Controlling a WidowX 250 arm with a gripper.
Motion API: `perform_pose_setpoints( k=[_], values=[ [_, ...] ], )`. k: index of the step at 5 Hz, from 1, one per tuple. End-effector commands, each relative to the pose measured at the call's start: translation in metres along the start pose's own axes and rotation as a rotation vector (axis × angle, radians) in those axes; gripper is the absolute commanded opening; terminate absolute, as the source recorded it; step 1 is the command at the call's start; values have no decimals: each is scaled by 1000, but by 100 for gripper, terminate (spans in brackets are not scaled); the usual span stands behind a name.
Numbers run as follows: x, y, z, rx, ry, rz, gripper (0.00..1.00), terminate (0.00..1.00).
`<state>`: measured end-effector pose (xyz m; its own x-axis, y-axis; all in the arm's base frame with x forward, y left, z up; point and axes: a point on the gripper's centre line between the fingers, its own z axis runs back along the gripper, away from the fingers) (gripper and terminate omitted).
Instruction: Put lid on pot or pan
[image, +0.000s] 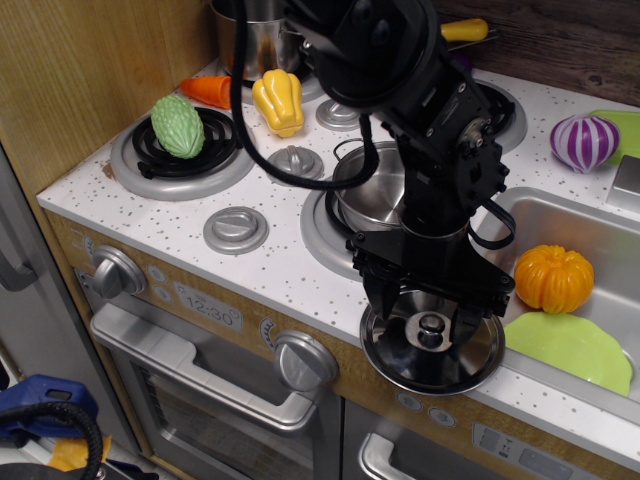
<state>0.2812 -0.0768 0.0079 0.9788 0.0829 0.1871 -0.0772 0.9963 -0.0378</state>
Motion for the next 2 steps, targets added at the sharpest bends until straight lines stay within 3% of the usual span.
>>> perform_pose_setpoints(
  k=[1,2],
  values=[
    [4,-1,-3,-11,-28,11,100,0],
    [2,-3,-7,-10,-33,23,0,0]
  ],
)
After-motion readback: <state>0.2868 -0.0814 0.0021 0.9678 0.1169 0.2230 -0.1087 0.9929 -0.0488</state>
